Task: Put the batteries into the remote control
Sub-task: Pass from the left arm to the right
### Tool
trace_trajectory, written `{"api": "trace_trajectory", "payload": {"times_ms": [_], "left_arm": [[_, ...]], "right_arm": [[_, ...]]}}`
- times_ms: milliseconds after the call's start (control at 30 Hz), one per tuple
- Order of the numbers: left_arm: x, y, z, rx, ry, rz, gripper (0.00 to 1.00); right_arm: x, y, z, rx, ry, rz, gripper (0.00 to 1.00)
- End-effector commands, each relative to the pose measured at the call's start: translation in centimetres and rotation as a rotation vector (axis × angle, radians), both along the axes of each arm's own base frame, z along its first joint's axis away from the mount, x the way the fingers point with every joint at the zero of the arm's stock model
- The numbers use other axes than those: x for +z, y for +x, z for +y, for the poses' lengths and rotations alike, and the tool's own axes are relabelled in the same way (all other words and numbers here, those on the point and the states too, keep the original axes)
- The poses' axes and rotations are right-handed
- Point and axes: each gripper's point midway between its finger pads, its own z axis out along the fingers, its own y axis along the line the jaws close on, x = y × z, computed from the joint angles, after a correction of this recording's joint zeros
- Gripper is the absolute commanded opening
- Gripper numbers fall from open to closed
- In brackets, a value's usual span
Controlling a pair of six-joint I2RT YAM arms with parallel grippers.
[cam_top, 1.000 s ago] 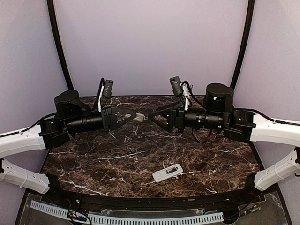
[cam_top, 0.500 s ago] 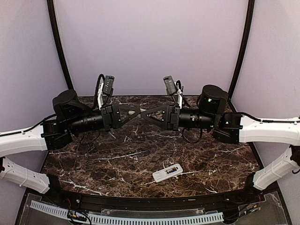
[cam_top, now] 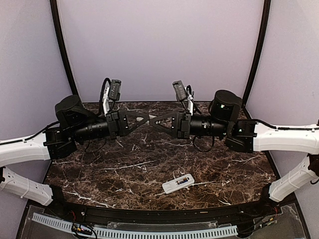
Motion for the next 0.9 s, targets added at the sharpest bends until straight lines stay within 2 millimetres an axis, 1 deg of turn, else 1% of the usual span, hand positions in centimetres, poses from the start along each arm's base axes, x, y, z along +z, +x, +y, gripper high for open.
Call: {"api": "trace_trajectory", "payload": {"times_ms": [0, 100, 233, 367, 400, 433, 467, 500, 533, 567, 600, 633, 667, 700, 733, 767, 800, 867], "left_arm": [[1.6, -0.3, 0.1, -0.009, -0.033, -0.025, 0.0], [1.5, -0.3, 0.0, -0.013, -0.032, -0.024, 0.0], [1.5, -0.4, 0.1, -0.013, -0.03, -0.026, 0.0], [1.5, -0.5, 0.2, -0.013, -0.024, -0.036, 0.0], [1.3, -0.5, 0.2, -0.012, -0.018, -0.04, 0.02], [1.4, -0.4, 0.3, -0.007, -0.015, -0.042, 0.15], [1.2, -0.4, 0.3, 0.0, -0.002, -0.048, 0.24], [1.3, -0.2, 0.5, 0.016, 0.0, -0.056, 0.39], [0.8, 0.0, 0.6, 0.031, 0.028, -0.07, 0.45], [1.0, 0.3, 1.0, 0.062, 0.035, -0.081, 0.56], [0.6, 0.4, 1.3, 0.083, 0.071, -0.104, 0.6], [0.7, 1.1, 1.8, 0.129, 0.089, -0.12, 0.66], [0.3, 1.2, 2.3, 0.151, 0.131, -0.147, 0.69], [0.4, 1.8, 2.8, 0.2, 0.15, -0.165, 0.72], [0.3, 1.8, 3.4, 0.219, 0.187, -0.202, 0.74], [-0.3, 2.2, 4.0, 0.256, 0.226, -0.208, 0.75], [-0.3, 2.6, 4.7, 0.293, 0.252, -0.245, 0.76], [-1.6, 2.9, 5.4, 0.328, 0.328, -0.269, 0.76]], "right_arm": [[2.6, -0.7, 0.1, 0.03, 0.061, -0.043, 0.13], [2.9, -0.8, 0.1, 0.034, 0.064, -0.046, 0.08], [2.7, -0.6, 0.2, 0.029, 0.049, -0.038, 0.0], [2.7, -0.7, 0.2, 0.034, 0.044, -0.035, 0.0], [2.8, -0.7, 0.2, 0.032, 0.042, -0.035, 0.0], [2.7, -0.7, 0.1, 0.03, 0.037, -0.034, 0.0], [2.7, -0.6, 0.1, 0.023, 0.031, -0.035, 0.0], [2.7, -0.4, 0.0, 0.011, 0.02, -0.028, 0.0], [2.5, -0.1, -0.1, -0.011, 0.006, -0.02, 0.0], [2.0, 0.3, -0.2, -0.029, -0.026, -0.004, 0.0], [1.9, 0.5, -0.4, -0.044, -0.046, 0.006, 0.0], [1.7, 0.7, -0.7, -0.058, -0.063, 0.015, 0.0], [1.4, 0.9, -1.0, -0.07, -0.087, 0.028, 0.0], [1.2, 1.2, -1.4, -0.083, -0.111, 0.041, 0.0], [0.7, 1.4, -1.8, -0.095, -0.143, 0.059, 0.0], [0.0, 1.7, -2.3, -0.106, -0.186, 0.081, 0.0], [-0.9, 1.9, -2.8, -0.117, -0.244, 0.113, 0.0], [-2.9, 2.5, -4.3, -0.146, -0.361, 0.168, 0.0]]}}
